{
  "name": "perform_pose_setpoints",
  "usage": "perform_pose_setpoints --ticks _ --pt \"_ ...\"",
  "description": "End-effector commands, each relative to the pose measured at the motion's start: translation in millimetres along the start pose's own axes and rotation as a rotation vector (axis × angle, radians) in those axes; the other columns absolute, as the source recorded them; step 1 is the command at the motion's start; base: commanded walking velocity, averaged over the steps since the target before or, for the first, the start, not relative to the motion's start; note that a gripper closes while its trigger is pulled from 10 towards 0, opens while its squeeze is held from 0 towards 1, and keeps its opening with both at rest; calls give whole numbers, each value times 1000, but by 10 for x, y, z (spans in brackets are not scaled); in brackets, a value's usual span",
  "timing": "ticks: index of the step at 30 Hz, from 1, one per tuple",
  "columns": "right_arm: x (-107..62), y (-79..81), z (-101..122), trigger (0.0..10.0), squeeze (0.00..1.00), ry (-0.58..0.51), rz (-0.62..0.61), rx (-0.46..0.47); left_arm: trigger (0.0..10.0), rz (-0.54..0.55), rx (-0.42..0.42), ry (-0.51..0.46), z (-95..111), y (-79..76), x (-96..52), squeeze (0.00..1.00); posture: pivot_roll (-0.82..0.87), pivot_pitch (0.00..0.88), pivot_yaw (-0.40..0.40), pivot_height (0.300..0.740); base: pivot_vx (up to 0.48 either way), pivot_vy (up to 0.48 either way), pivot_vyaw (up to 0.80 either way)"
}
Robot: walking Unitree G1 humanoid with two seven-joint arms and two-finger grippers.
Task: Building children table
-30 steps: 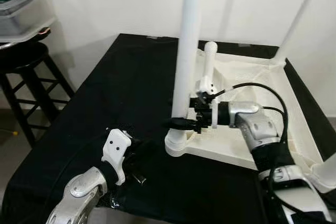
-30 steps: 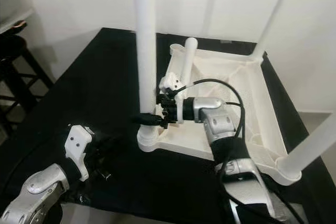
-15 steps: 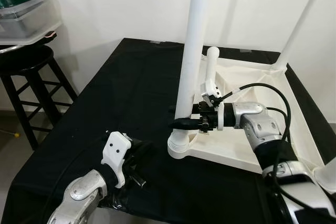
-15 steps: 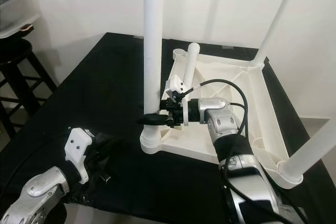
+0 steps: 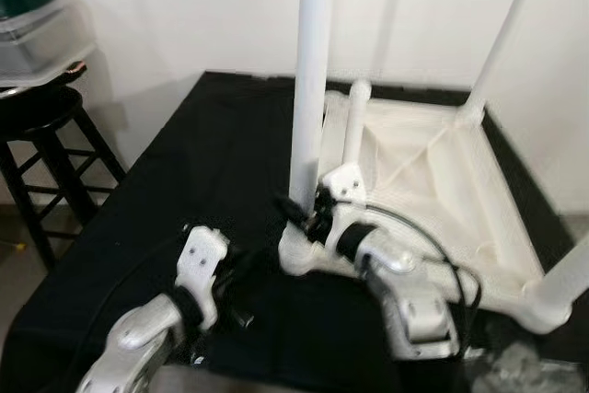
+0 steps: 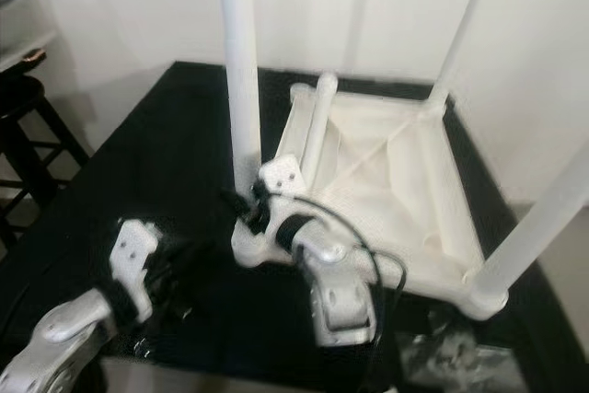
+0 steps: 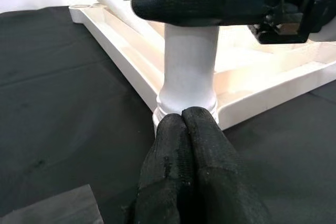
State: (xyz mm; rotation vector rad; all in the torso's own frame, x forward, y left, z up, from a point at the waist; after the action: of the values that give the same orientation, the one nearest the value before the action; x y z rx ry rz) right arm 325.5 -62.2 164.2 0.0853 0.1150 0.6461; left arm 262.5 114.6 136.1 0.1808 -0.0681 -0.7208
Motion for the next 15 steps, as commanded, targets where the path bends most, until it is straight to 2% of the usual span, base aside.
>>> perform_pose_setpoints --ticks 1,2,3,5,6,7,8,10,11,12,13,14,15 --pt "-76 -80 -343 3647 0 153 -66 16 10000 14 -11 22 -54 18 -32 0 29 82 -24 740 0 0 0" --pt "-76 -80 -343 3647 0 153 -66 16 10000 14 -11 22 -54 18 -32 0 29 82 -24 740 0 0 0" --pt "-85 -69 -333 10000 0 154 -68 19 10000 19 -10 20 -53 23 -36 0 27 79 -23 740 0 0 0" --pt "-85 -69 -333 10000 0 154 -68 19 10000 19 -10 20 -53 23 -36 0 27 79 -23 740 0 0 0" --pt "-73 -32 -261 10000 1000 131 -16 49 10000 19 -8 21 -52 25 -36 0 29 78 -23 740 0 0 0" --pt "-73 -32 -261 10000 1000 131 -16 49 10000 19 -8 21 -52 25 -36 0 29 78 -23 740 0 0 0" --pt "-39 78 6 10000 1000 46 234 48 10000 15 -8 23 -57 22 -28 0 37 70 -23 740 0 0 0" --pt "-39 78 6 10000 1000 46 234 48 10000 15 -8 23 -57 22 -28 0 37 70 -23 740 0 0 0" --pt "-43 100 107 10000 1000 15 315 26 10000 14 -7 24 -59 21 -24 0 37 70 -23 740 0 0 0" --pt "-43 100 107 10000 1000 15 315 26 10000 14 -7 24 -59 21 -24 0 37 70 -23 740 0 0 0" --pt "-63 102 218 10000 1000 -10 405 -25 10000 13 -7 24 -62 19 -17 0 36 63 -25 740 0 0 0" --pt "-63 102 218 10000 1000 -10 405 -25 10000 13 -7 24 -62 19 -17 0 36 63 -25 740 0 0 0" --pt "-61 79 295 10000 486 -25 474 -56 10000 13 -7 24 -67 18 -11 0 32 55 -23 740 0 0 0"
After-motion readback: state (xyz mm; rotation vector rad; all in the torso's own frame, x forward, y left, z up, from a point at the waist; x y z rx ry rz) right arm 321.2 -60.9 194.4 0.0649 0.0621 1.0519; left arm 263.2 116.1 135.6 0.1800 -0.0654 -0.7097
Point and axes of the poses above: a point about 5 cm out from each wrist's last joint towards the gripper, its own x axis pointing out of the wrist towards the gripper, its own z axis along the axis of the wrist's last joint, y = z × x, the point moved 3 cm from there along x, pointing out of the wrist towards the gripper, and after that the axes turned 8 degrees about x, right-handed, at the moved point
